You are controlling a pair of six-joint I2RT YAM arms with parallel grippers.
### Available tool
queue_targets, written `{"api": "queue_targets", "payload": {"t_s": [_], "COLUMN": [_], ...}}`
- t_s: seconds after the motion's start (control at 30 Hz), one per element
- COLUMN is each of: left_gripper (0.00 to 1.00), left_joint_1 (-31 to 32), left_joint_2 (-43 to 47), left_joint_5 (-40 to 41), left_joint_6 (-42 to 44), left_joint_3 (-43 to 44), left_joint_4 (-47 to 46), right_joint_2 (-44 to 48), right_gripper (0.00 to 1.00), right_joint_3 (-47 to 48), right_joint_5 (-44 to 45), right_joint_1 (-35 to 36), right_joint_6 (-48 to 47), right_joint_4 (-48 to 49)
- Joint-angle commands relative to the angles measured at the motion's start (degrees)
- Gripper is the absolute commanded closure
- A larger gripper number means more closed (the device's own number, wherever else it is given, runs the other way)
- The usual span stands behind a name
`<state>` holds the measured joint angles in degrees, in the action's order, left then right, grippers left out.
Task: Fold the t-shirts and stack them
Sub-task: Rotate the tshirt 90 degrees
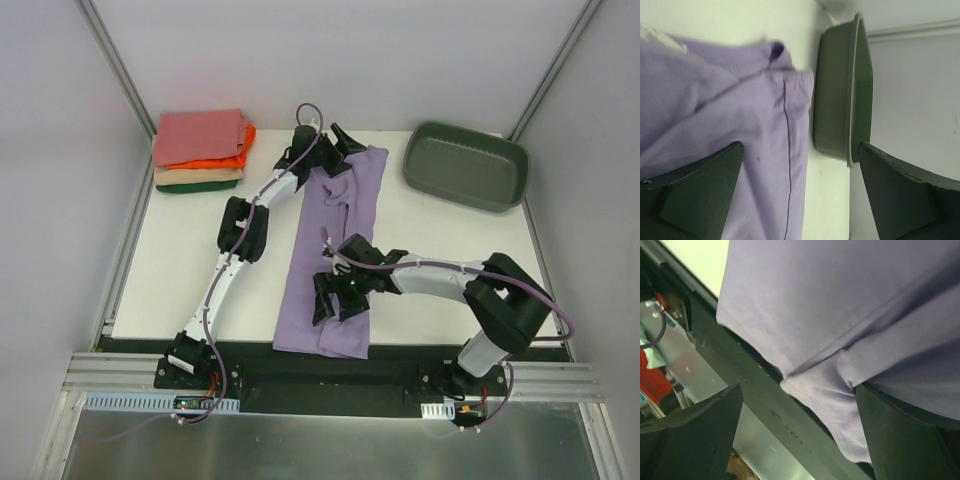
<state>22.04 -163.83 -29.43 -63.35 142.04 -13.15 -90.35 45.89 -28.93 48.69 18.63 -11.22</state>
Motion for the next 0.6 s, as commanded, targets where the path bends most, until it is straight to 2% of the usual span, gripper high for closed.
{"api": "queue_targets", "payload": {"t_s": [0.0, 0.2, 0.3, 0.5, 0.57], "left_gripper": [0.01, 0.01, 0.01, 0.01, 0.01], "left_joint_1": [-0.69, -0.86, -1.04, -3.41, -3.76], "left_joint_2": [0.08, 2.72, 6.58, 12.39, 13.09], "left_joint_5": [9.03, 11.06, 17.37, 22.48, 20.56], "left_joint_6": [1.82, 9.37, 14.91, 20.62, 23.09], "left_joint_3": [-1.58, -1.24, -1.24, -3.96, -3.96], "left_joint_4": [-3.99, -2.24, 4.42, 10.77, 10.86], "right_joint_2": [-4.4, 3.32, 9.37, 23.35, 27.66], "right_gripper": [0.04, 0.04, 0.04, 0.04, 0.04], "right_joint_3": [4.73, 6.32, 5.36, -0.7, -2.37], "right_joint_5": [-5.62, 3.95, 9.66, 16.88, 18.72], "right_joint_1": [5.1, 4.14, 2.65, -1.13, -1.57], "right_joint_6": [-2.54, -7.11, -7.82, -4.4, -3.43], "right_joint_4": [-2.48, -10.2, -13.9, -17.08, -17.16]}}
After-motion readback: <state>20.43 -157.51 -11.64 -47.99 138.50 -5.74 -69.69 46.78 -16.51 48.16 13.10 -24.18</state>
